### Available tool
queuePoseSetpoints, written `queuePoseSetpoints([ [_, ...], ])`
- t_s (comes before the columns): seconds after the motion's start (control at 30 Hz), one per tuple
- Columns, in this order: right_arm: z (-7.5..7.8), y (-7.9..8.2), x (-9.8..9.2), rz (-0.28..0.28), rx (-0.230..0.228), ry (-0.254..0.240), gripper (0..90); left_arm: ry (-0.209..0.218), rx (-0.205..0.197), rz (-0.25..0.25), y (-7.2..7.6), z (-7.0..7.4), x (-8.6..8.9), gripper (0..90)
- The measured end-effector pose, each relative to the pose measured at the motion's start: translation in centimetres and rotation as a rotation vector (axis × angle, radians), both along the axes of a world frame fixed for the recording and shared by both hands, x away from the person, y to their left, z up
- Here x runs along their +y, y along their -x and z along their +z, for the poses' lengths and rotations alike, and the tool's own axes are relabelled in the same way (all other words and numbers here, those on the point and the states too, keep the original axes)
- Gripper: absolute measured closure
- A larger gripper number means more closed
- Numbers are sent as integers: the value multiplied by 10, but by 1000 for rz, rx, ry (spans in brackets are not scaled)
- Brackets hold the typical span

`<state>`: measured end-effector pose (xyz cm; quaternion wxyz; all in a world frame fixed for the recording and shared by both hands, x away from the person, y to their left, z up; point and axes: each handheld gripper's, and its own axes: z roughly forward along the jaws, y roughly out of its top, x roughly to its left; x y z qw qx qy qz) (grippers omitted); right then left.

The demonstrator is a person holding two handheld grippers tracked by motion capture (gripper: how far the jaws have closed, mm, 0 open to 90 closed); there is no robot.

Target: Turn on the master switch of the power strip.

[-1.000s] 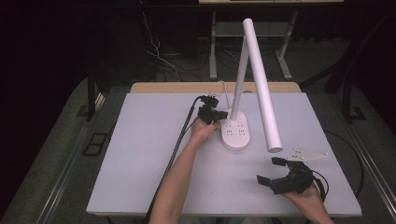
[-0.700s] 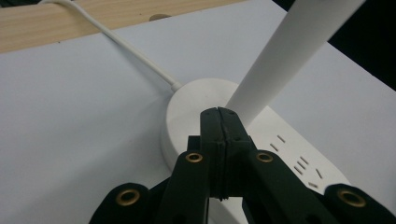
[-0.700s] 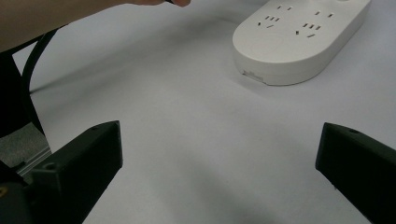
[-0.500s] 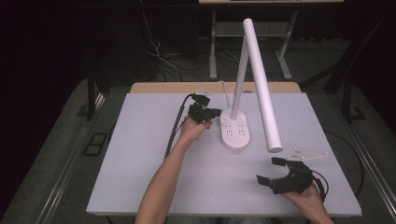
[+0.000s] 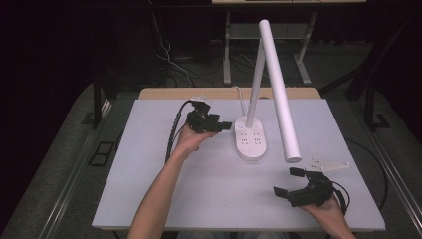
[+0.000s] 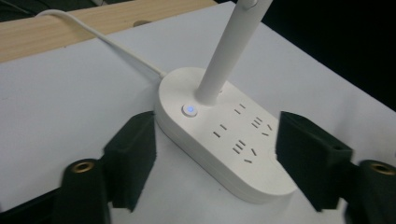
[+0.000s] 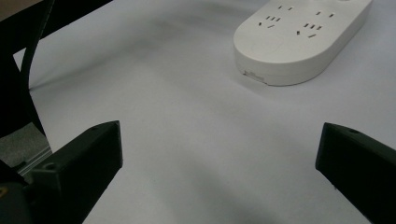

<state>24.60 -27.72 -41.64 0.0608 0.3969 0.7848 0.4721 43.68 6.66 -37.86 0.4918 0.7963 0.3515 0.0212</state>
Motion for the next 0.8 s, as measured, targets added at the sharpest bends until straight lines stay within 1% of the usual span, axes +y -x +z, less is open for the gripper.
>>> queuePoseSetpoints([
  [0.03, 0, 0, 0, -1, -1, 1, 1, 9, 1, -2, 2, 1, 2, 205],
  [0.07, 0, 0, -1, -1, 0, 1, 1, 8, 5, -11, 4, 1, 5, 172],
  [0.13, 0, 0, 0, -2, 1, 2, 1, -4, 9, -38, 7, 2, 10, 112],
  [0.2, 0, 0, 0, 0, 4, 3, 1, -18, 19, -45, 10, 3, 15, 19],
  [0.23, 0, 0, 0, 0, 4, 4, 1, -17, 19, -45, 12, 3, 19, 0],
  [0.4, 0, 0, 0, -4, 2, 2, 1, -13, 2, -19, 24, 5, 38, 0],
  [0.47, 0, 0, 0, -4, 2, 2, 1, -5, 1, -8, 30, 5, 45, 0],
  [0.5, 0, 0, 0, -4, 2, 1, 1, -6, 4, -3, 33, 5, 48, 0],
  [0.63, 0, 0, 0, -5, 2, 4, 1, -9, -5, 10, 46, 2, 59, 0],
  [0.8, -1, 0, 1, -5, 4, 4, 1, -13, -26, 23, 61, 0, 69, 0],
])
